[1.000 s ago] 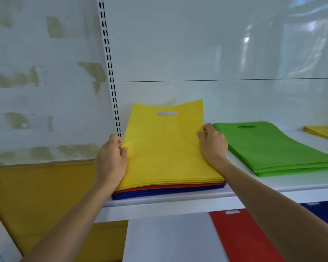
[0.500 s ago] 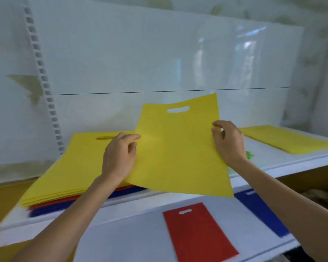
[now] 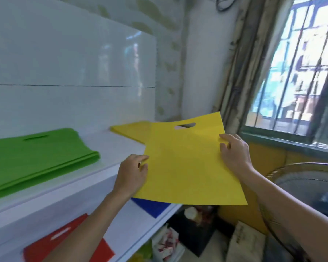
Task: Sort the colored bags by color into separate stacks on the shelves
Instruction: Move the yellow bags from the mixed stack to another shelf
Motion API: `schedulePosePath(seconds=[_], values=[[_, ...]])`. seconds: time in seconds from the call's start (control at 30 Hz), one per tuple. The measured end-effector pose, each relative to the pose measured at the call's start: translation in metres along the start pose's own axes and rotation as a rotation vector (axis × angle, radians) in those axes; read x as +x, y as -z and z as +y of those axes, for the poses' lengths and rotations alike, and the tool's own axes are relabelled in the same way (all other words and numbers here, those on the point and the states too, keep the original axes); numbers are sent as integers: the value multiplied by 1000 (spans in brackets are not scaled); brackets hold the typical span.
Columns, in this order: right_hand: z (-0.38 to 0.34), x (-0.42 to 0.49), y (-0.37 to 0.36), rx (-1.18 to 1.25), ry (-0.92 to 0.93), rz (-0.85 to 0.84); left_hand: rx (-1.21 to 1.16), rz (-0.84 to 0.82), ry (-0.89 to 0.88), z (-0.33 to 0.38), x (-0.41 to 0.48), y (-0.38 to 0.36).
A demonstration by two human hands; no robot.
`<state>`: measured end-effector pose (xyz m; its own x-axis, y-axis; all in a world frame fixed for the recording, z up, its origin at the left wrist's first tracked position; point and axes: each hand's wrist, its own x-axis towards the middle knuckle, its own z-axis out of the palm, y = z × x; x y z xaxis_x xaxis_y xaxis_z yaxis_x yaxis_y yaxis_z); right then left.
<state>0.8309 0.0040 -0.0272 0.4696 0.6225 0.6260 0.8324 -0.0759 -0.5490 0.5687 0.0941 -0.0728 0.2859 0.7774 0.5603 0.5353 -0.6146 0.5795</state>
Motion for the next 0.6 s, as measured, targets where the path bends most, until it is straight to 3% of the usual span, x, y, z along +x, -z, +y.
schedulePosePath(seconds=[0.23,0.6], values=[[78,29,-7,-65,-101,-23,-40,-160,15,18,39,-81],[98,182,-82,3,24,-85,36,-52,20,-13,174,-115]])
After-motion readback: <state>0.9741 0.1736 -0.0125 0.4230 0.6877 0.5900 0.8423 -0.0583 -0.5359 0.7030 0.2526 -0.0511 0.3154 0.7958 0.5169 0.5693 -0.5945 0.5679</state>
